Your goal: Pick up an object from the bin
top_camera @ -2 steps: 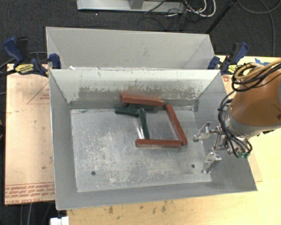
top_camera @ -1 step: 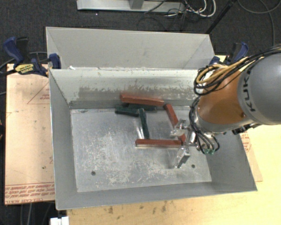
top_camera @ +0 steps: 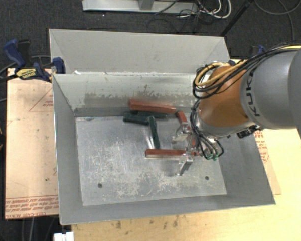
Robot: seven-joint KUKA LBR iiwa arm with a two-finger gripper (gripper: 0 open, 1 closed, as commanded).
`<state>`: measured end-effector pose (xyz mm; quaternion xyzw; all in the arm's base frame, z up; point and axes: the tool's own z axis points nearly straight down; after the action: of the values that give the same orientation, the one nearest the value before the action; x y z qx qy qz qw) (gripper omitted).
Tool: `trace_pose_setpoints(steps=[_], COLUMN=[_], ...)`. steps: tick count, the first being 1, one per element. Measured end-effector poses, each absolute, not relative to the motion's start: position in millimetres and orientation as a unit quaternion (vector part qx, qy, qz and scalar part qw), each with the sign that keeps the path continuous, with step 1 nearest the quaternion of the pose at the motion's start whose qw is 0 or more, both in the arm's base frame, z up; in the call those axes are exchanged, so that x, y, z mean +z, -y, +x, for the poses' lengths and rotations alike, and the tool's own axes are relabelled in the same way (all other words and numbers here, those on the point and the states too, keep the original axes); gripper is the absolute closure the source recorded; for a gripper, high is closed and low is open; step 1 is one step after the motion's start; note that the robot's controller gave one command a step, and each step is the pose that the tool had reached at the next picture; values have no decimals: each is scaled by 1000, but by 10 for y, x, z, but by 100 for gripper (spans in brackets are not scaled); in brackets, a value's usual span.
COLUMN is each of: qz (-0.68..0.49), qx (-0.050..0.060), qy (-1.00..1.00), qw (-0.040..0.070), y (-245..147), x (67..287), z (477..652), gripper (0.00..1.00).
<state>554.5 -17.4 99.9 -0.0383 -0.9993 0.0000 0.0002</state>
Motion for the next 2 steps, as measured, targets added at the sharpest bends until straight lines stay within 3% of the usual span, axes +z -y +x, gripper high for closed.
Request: trace_pose_setpoints(steps=[1, 2], qz=[-36, -66], qx=[-1, -1], qy=[999, 998], qw=[-2, -3], y=[58, 244], x=[1388, 791], z=[5596, 5638], gripper=[0, 0])
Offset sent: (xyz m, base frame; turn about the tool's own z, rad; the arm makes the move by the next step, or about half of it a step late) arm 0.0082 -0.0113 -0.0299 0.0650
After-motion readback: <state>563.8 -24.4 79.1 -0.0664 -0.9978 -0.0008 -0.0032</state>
